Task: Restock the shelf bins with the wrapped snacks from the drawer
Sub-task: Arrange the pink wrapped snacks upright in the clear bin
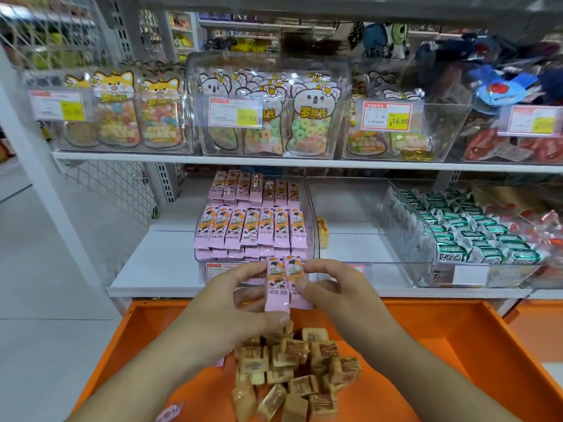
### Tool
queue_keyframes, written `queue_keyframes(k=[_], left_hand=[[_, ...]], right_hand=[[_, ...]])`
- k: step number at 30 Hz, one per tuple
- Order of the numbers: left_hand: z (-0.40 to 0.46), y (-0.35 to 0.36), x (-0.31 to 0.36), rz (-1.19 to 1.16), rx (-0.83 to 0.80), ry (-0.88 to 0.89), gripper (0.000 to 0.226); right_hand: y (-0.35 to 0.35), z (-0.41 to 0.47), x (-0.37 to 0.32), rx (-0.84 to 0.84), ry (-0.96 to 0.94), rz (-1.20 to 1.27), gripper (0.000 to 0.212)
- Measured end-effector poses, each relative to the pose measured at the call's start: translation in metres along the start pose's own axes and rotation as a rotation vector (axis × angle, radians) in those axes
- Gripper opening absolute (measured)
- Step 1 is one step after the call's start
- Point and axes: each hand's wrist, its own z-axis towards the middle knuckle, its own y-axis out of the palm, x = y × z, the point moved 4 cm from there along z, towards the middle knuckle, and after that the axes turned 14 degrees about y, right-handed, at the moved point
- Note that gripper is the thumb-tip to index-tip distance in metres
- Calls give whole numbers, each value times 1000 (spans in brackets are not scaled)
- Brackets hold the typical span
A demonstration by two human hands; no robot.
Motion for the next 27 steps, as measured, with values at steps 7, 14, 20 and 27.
queue_keyframes(k=[7,14,20,27], left_hand=[[-6,-3,20,189,108,193,55],[1,-16,28,549,-4,304,69],[31,-29,28,718,-55,415,71],[119,-52,25,992,22,588,64]], right_hand=[[1,-7,-14,-88,-42,14,52],[0,-6,-19,-116,-97,-169,54],[-3,21,-36,14,-257,-271,65],[-7,102,-62,80,-279,-262,62]])
